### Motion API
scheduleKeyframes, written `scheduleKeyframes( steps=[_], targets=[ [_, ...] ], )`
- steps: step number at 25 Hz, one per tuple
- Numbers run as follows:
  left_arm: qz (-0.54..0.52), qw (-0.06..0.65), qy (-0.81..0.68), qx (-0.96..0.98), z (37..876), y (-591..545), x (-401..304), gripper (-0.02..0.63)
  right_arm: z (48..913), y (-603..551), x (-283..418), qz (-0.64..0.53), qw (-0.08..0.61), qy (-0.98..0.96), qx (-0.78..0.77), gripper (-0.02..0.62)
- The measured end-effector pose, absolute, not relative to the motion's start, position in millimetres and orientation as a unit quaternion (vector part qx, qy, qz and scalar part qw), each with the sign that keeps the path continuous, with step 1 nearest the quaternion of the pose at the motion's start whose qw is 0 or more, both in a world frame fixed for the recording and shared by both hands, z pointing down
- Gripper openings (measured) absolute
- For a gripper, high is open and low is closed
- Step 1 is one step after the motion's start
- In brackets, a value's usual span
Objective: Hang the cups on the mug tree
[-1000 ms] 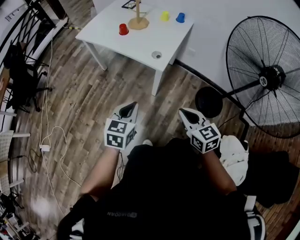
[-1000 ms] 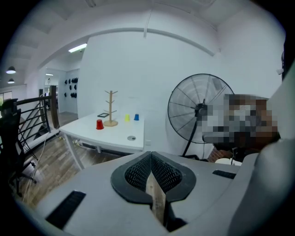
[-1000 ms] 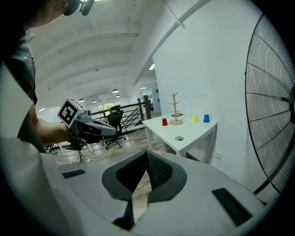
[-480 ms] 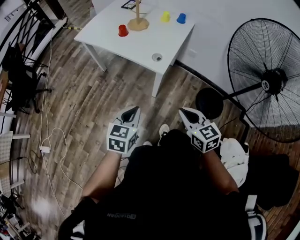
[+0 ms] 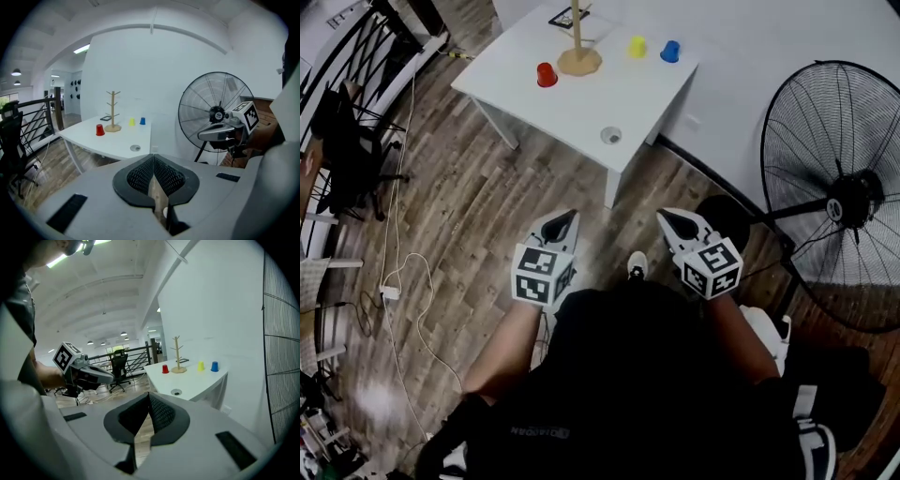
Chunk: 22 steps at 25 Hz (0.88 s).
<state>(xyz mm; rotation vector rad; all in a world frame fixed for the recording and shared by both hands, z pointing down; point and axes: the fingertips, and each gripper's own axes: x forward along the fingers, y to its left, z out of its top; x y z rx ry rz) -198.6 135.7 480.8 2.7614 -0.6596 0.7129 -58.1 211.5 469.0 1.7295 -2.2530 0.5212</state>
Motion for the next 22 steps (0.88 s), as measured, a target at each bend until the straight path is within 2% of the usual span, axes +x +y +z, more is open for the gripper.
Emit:
scheduleKeyframes(
  steps=[13, 22],
  targets=[
    [0.245, 0.122, -0.291, 0.917, 478, 110, -97, 0.015, 478, 173, 53, 0.179, 0.127, -0.807, 0.548, 0.008],
    [0.262, 0.129, -0.322, 0.9, 484, 96, -83, 0.015, 489, 143, 77, 0.185, 0.115, -0.823, 0.525, 0.008]
  ],
)
